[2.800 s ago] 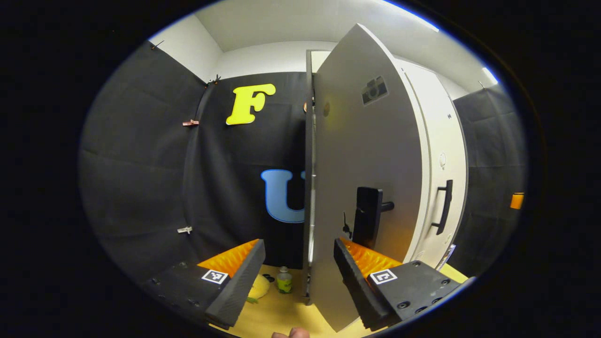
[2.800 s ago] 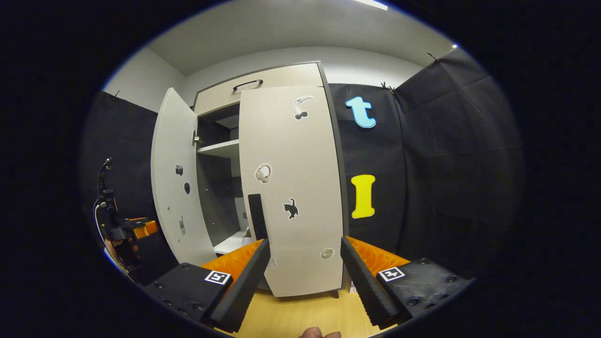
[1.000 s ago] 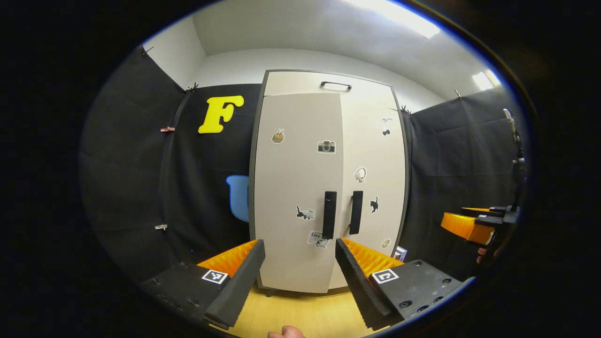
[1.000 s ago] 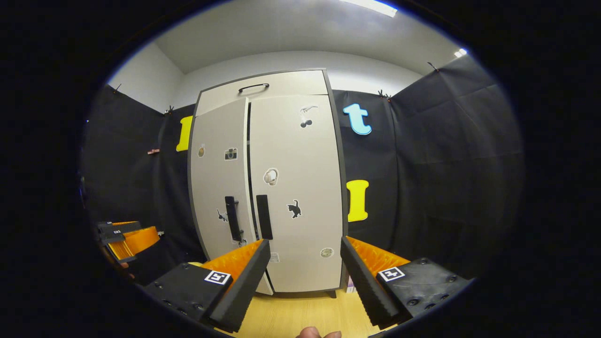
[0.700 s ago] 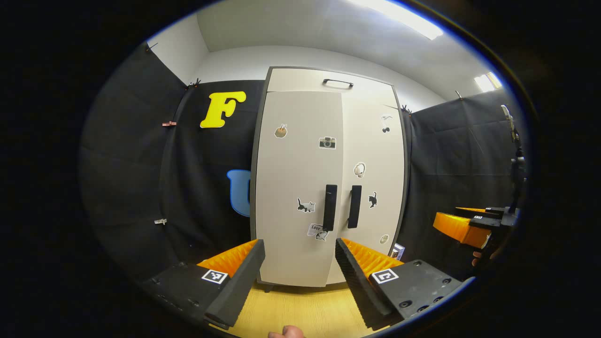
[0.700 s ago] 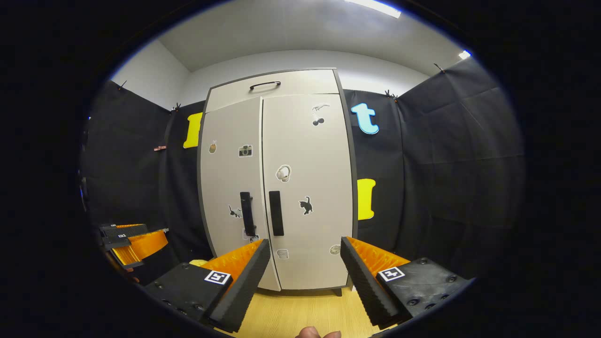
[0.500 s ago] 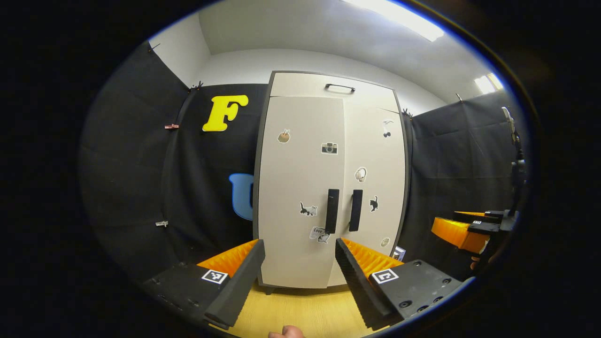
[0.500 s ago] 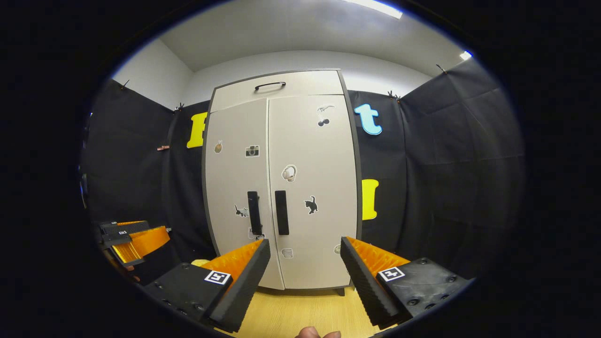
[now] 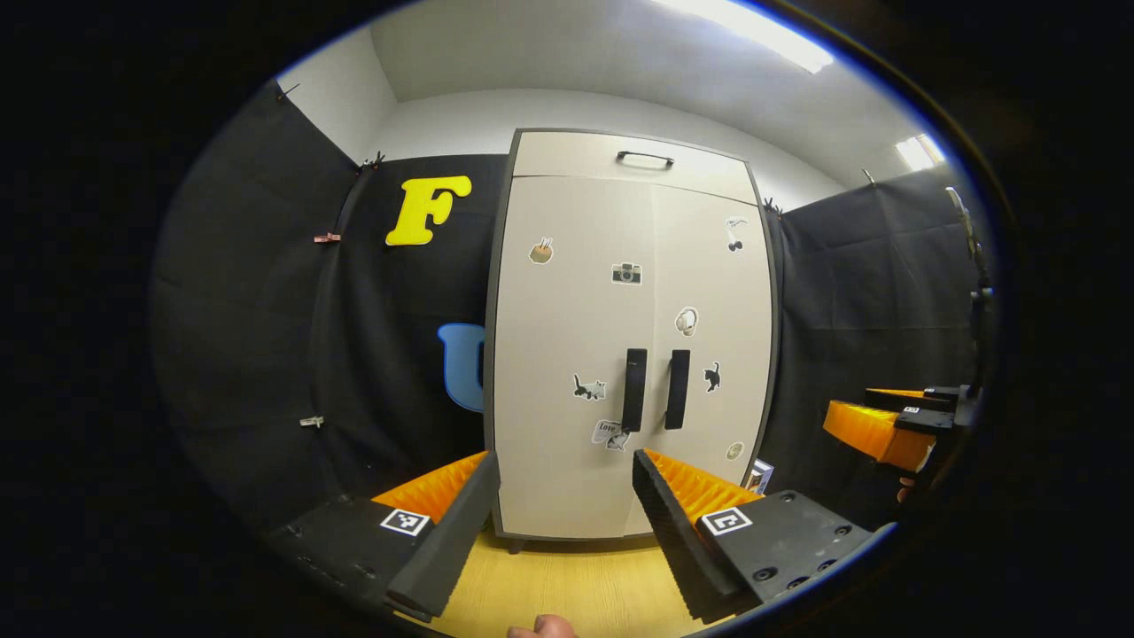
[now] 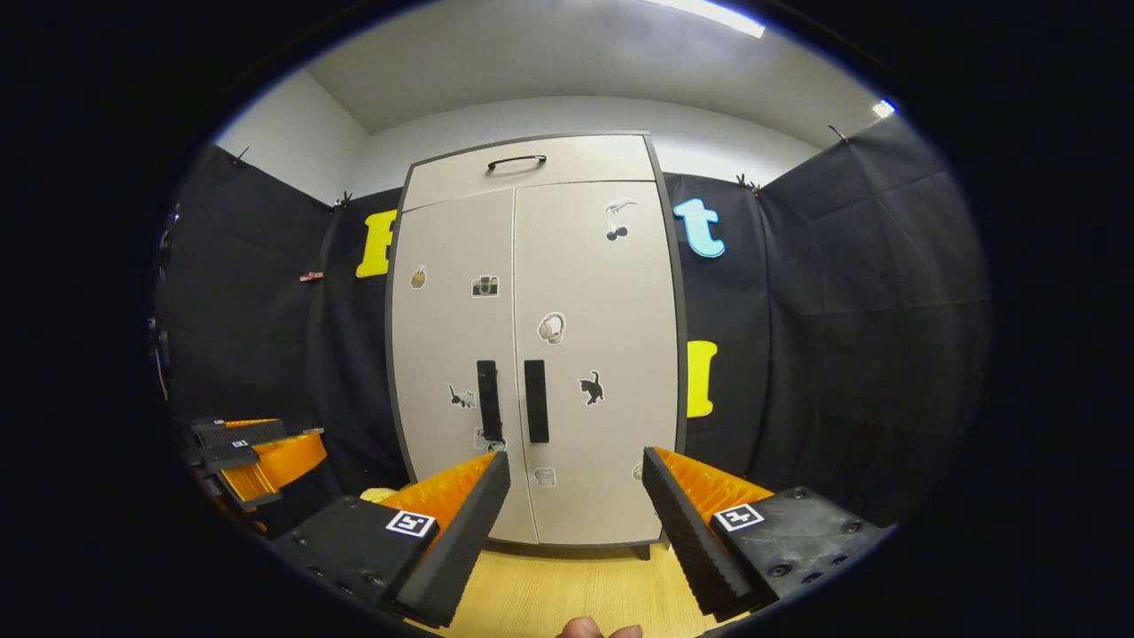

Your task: Grab one shoe with the right hand and put it into the shoe cabinet, grab the other shoe with the left hand and put it into the shoe cabinet; then close the right door with the right hand and the left door with the left hand.

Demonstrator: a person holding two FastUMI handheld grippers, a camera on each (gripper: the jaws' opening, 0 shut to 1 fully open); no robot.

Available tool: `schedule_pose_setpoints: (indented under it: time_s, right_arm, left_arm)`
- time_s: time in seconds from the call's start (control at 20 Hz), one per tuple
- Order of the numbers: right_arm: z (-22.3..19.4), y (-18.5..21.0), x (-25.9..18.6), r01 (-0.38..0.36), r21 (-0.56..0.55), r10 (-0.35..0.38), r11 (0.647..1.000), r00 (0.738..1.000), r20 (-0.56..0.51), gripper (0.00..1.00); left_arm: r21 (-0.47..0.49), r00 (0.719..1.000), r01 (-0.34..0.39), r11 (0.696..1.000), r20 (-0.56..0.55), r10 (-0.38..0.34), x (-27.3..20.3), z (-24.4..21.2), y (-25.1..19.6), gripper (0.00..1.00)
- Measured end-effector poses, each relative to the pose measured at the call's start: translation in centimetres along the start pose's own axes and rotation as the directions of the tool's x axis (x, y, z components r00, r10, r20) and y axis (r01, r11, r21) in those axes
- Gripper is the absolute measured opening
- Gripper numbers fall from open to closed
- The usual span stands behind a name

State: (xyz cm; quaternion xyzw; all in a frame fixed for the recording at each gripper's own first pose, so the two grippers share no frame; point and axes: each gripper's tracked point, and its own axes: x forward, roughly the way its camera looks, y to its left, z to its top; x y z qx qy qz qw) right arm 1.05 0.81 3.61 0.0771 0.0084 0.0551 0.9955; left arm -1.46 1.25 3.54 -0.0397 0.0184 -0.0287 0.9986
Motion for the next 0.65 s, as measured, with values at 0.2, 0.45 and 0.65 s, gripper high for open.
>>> schedule_pose_setpoints:
  time_s: [0.2,0.45,0.65]
  right_arm:
    - [0.04,-0.01,0.09,-0.002,-0.002,0.002,1.0,1.0,0.001,0.98]
    - [-0.14,-0.02,0.19,-0.003,-0.004,0.003,1.0,1.0,-0.004,0.98]
    - [-0.29,0.04,0.06,-0.003,-0.01,0.002,1.0,1.0,-0.006,0.98]
  left_arm:
    - [-0.003,1.0,0.008,1.0,-0.002,-0.008,-0.11,0.01,-0.03,0.95]
    - [-0.002,1.0,0.024,1.0,-0.013,-0.024,0.05,-0.29,-0.58,0.95]
    - [-0.004,0.999,0.037,0.999,-0.013,-0.037,0.14,-0.36,-0.86,0.95]
